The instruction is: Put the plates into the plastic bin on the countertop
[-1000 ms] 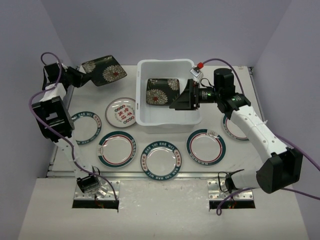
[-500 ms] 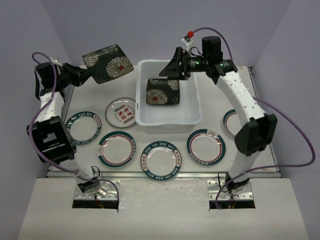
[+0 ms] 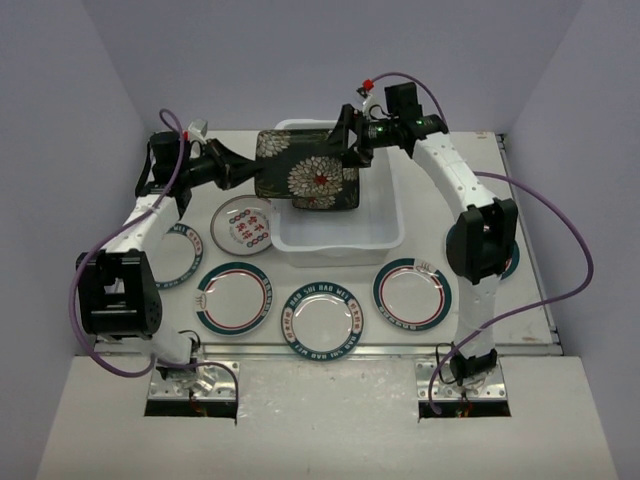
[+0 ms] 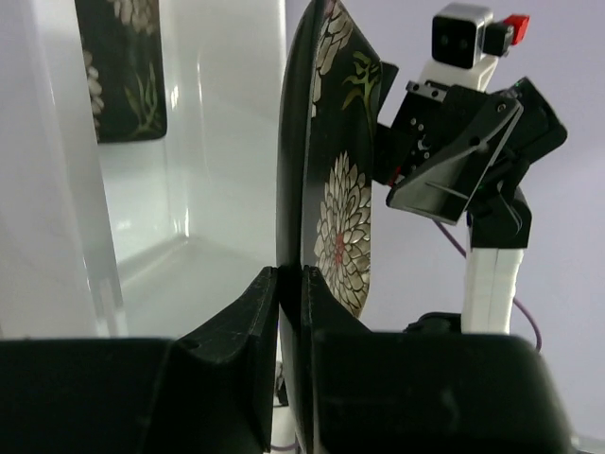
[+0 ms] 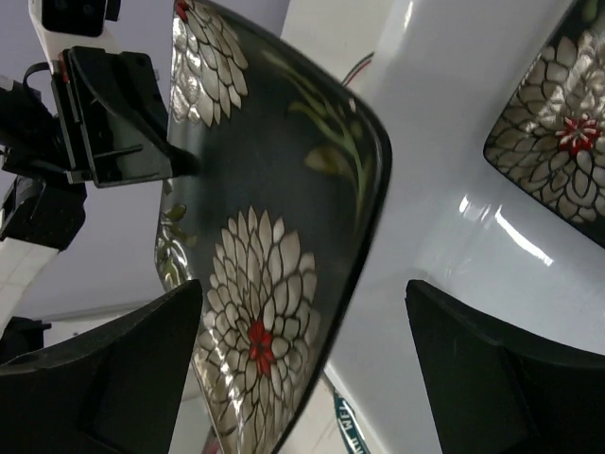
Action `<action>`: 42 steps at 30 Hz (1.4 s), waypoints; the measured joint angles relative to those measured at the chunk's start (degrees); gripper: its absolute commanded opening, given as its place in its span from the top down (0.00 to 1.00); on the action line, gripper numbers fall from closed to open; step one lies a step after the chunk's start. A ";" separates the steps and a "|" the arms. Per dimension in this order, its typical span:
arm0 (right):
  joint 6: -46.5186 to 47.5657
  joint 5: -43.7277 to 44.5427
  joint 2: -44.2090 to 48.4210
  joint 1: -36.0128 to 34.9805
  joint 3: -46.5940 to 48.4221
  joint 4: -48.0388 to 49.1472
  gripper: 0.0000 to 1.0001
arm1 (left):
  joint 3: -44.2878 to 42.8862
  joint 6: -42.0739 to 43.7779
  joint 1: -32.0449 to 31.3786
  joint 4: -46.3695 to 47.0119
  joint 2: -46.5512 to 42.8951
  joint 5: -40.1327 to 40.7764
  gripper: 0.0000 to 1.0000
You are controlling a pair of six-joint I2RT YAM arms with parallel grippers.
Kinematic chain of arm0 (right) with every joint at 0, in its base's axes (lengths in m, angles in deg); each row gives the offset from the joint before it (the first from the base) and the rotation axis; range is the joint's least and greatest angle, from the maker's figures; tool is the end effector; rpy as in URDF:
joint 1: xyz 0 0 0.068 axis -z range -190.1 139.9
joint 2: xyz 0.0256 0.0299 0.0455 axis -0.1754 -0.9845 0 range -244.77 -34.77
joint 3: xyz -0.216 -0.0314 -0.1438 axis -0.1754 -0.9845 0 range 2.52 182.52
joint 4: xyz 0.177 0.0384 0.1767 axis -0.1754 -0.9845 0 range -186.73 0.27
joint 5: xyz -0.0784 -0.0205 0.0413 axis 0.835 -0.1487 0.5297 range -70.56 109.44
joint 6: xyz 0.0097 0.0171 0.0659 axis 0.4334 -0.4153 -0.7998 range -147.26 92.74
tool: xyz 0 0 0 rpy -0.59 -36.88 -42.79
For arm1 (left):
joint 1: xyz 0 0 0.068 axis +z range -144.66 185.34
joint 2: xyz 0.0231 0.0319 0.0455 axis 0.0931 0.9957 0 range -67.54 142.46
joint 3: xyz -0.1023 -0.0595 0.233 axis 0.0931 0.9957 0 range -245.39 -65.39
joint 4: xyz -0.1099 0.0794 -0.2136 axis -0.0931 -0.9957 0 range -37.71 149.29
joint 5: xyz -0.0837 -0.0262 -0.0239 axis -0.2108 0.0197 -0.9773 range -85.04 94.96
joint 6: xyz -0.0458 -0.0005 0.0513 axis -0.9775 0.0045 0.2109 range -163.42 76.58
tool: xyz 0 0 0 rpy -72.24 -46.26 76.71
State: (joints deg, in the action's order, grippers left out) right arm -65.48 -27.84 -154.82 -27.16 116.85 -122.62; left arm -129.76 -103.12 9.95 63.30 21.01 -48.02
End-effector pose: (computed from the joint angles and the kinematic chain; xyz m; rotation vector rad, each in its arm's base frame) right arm 0.4415 0.1783 0.2984 -0.0547 2.3776 1.4219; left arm 0.3568 -0.0156 0.2865 -0.4666 2.0251 -1.5010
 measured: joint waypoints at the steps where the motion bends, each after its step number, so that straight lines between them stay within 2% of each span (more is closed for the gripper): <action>1: -0.17 -0.24 0.13 0.01 -1.01 -0.06 0.87 | 0.43 -0.23 -0.59 -0.06 -0.01 0.02 1.00; 2: -0.37 -0.49 0.25 0.02 -2.00 -0.12 0.99 | 0.83 -0.46 -1.16 -0.13 -0.02 0.05 1.00; 5: -3.02 -3.36 2.23 0.69 -8.21 3.82 1.00 | 1.19 -0.23 -2.18 -0.05 -0.24 1.08 1.00; 6: -3.98 -3.73 3.40 0.83 -10.63 5.37 1.00 | 1.29 -0.04 -2.33 0.24 -0.26 1.53 0.95; 7: -4.73 -3.73 4.75 0.91 -13.02 6.75 1.00 | 1.37 0.06 -2.43 0.46 -0.28 1.61 0.79; 9: -5.90 -3.50 7.07 1.21 -16.31 8.32 1.00 | 1.48 0.38 -2.67 -0.08 -0.43 1.50 0.26; 10: -5.98 -3.09 8.14 1.41 -17.42 8.84 1.00 | 1.38 0.47 -2.81 -0.54 -0.53 1.61 0.11; 11: -5.27 -2.16 8.79 1.67 -18.00 8.54 1.00 | 0.58 1.06 -3.03 -1.67 -0.71 2.03 0.00; 14: -3.73 -0.12 9.44 2.68 -18.75 7.02 1.00 | -5.24 6.11 -3.14 -11.10 -1.11 5.43 0.00; 18: 2.09 3.88 6.77 6.40 -13.16 -1.90 1.00 | -15.72 17.41 -3.03 -27.09 -2.25 18.07 0.00; 21: 7.51 7.69 2.62 9.05 -5.83 -6.76 1.00 | -16.93 24.55 -1.88 -34.72 -5.48 26.07 0.00; 24: 10.93 12.07 -0.85 10.86 -0.91 -9.64 1.00 | -15.68 29.84 0.12 -40.91 -8.43 30.73 0.00; 28: 12.81 16.02 -5.77 11.06 4.24 -12.57 1.00 | -13.83 33.91 1.71 -45.91 -9.79 33.41 0.00; 32: 13.60 19.26 -11.21 9.40 8.47 -12.99 1.00 | -11.78 35.62 1.69 -48.20 -10.26 32.58 0.00; 42: 13.76 21.33 -15.49 5.19 9.78 -9.10 0.99 | -7.74 37.36 1.09 -50.65 -14.91 32.32 0.00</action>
State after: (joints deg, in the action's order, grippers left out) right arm -51.73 -6.50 -170.31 -21.98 126.63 -131.72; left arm -137.50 -65.76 11.04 12.66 6.10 -15.70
